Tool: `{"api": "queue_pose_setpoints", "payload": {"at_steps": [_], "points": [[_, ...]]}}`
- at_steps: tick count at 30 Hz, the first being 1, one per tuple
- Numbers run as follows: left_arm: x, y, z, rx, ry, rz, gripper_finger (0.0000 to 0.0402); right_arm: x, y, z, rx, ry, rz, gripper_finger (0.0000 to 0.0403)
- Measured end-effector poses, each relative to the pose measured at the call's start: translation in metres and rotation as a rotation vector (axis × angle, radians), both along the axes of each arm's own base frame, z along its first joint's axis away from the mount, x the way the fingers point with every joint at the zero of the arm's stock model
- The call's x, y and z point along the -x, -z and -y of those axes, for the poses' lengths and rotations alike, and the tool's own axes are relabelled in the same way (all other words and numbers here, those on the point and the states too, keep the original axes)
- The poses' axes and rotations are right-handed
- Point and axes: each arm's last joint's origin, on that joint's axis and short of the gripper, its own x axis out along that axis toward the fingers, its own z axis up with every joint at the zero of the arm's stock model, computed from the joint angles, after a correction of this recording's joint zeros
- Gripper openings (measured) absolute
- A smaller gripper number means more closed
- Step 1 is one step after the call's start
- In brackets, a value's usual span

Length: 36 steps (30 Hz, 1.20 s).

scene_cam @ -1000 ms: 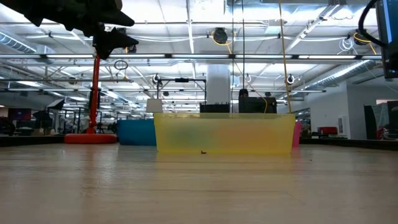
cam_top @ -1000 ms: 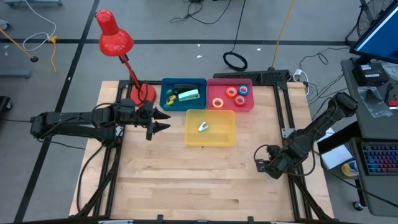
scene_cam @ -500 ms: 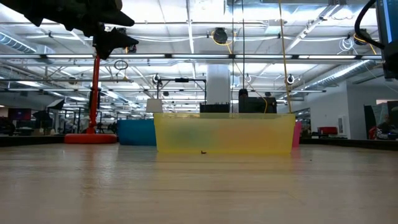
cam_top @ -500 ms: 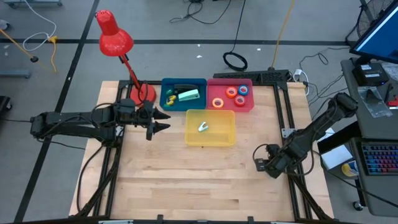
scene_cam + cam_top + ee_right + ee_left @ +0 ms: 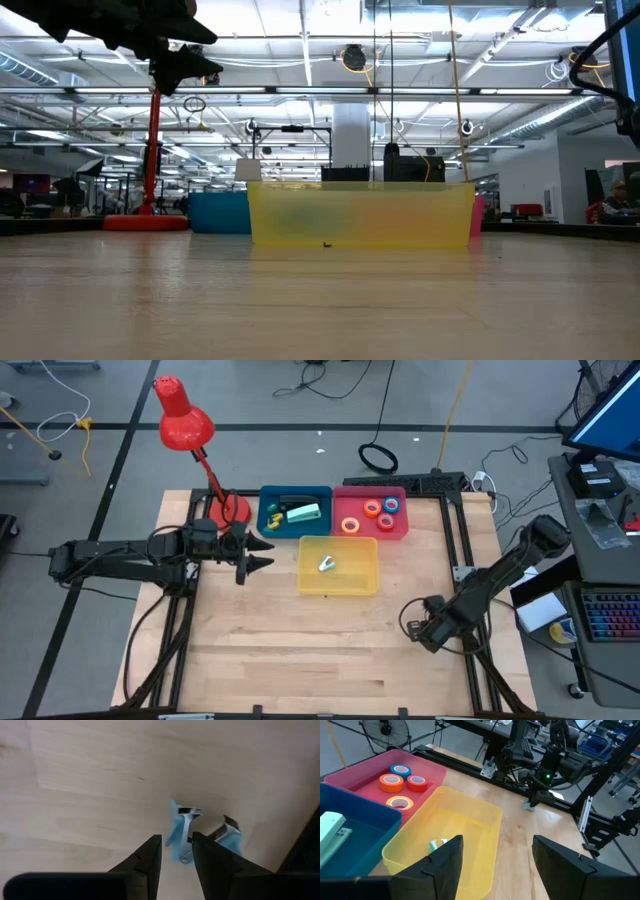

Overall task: Pick and place Stapler, Stapler remover, tape
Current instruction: Put the light blue staple remover into the yellow bin

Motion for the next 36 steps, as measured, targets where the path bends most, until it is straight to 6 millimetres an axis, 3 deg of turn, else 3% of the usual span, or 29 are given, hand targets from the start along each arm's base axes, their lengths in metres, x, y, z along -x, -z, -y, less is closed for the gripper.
{"api": "queue_pose_setpoints", "payload": {"at_steps": [6, 12, 20, 28, 36], "points": [[0.000, 0.000, 0.000, 0.000, 0.000, 0.000, 0.0239, -0.003, 0.008, -0.002, 0.027, -0.005, -0.031, 0.0090], [0.000, 0.000, 0.000, 0.000, 0.000, 0.000, 0.0239, -0.004, 0.008, -0.003, 0.025, -0.036, -0.024, 0.0032], [0.000, 0.000, 0.000, 0.001, -0.001, 0.000, 0.0239, -0.003, 0.002, -0.002, 0.016, -0.054, 0.014, 0.0029], [0.000, 0.000, 0.000, 0.052, -0.014, 0.001, 0.0239, -0.020, -0.053, 0.012, 0.052, -0.054, 0.348, 0.0029], [0.001, 0.003, 0.001, -0.012, 0.035, -0.031, 0.0239, -0.063, -0.101, 0.070, 0.295, -0.220, 0.582, 0.0029]]}}
